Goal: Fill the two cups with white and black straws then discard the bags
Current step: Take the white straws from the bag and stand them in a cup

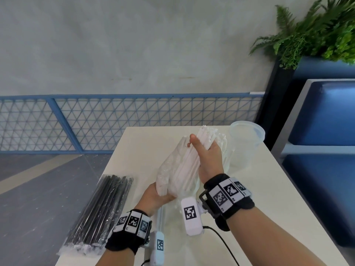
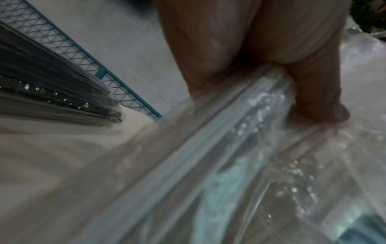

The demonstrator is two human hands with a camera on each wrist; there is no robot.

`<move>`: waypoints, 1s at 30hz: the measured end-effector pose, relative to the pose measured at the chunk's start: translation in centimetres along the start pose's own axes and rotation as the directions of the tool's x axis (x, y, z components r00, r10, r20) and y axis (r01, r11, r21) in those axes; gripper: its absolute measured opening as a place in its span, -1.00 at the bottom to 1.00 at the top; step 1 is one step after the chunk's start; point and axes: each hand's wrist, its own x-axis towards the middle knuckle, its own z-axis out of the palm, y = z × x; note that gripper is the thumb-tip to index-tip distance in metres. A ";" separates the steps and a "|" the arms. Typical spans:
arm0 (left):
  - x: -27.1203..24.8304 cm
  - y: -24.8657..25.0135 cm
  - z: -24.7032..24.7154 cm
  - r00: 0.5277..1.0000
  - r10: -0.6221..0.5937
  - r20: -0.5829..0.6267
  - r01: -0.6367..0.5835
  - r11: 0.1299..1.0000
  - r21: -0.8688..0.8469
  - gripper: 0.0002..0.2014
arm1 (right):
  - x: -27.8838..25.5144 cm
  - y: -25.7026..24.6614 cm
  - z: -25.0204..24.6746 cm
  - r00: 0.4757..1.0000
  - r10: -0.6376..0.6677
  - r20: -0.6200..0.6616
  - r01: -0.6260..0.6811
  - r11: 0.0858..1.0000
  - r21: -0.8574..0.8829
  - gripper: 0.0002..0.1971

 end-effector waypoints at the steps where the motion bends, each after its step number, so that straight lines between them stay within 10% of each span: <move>1: 0.0 0.0 0.0 1.000 0.006 -0.007 -0.007 1.000 -0.008 -0.71 | -0.1 0.3 -0.1 0.999 0.034 0.013 -0.034 0.999 -0.016 -0.75; 17: 0.1 0.1 0.5 1.000 -0.003 -0.003 0.003 1.000 0.019 -0.54 | -1.4 2.8 -0.4 0.958 0.253 0.135 -0.256 0.967 0.001 -0.48; 22: 0.0 0.2 0.4 0.995 -0.064 -0.074 0.055 0.990 -0.127 -0.80 | -1.1 1.0 -1.1 0.960 0.221 0.172 -0.223 0.975 -0.007 -0.84; 30: 0.1 0.6 0.7 0.976 -0.076 -0.202 0.048 0.989 -0.139 -0.86 | 0.8 -1.9 -2.3 0.981 0.153 -0.118 -0.096 0.916 0.388 -0.96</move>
